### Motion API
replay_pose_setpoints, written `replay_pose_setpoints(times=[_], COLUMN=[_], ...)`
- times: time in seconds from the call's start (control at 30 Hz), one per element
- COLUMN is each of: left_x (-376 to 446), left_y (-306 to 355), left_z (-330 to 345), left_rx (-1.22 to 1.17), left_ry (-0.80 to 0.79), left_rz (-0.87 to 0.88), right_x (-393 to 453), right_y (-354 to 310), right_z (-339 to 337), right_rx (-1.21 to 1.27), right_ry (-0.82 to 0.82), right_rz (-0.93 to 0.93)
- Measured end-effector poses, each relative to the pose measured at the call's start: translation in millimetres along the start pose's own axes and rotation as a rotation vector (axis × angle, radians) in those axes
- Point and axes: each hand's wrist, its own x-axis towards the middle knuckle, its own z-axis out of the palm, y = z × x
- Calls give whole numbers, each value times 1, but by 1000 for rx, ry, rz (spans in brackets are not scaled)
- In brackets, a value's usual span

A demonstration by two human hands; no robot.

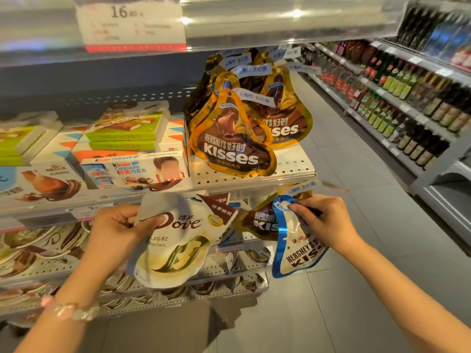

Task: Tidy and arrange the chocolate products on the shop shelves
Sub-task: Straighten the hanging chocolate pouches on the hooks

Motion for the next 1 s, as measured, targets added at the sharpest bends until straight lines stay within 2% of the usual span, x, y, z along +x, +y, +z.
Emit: replay_pose_setpoints(times=[0.27, 0.47, 0.6, 0.83, 1.0], left_x=[0, 3, 5, 8, 3], left_y=[19, 26, 26, 26, 27], left_z=[1, 5, 5, 4, 4], left_rx=[23, 23, 32, 38, 21], left_ry=[-17, -16, -22, -17, -29], left_rz=[12, 5, 1, -30, 21], right_x=[9, 38, 60, 97, 108], right_y=[-41, -43, -41, -41, -39], right_z=[-87, -109, -103, -79, -65], right_rx=[-3, -102, -150, -77, -62], right_ry=[324, 392, 371, 246, 164], right_rz=[62, 114, 77, 83, 72])
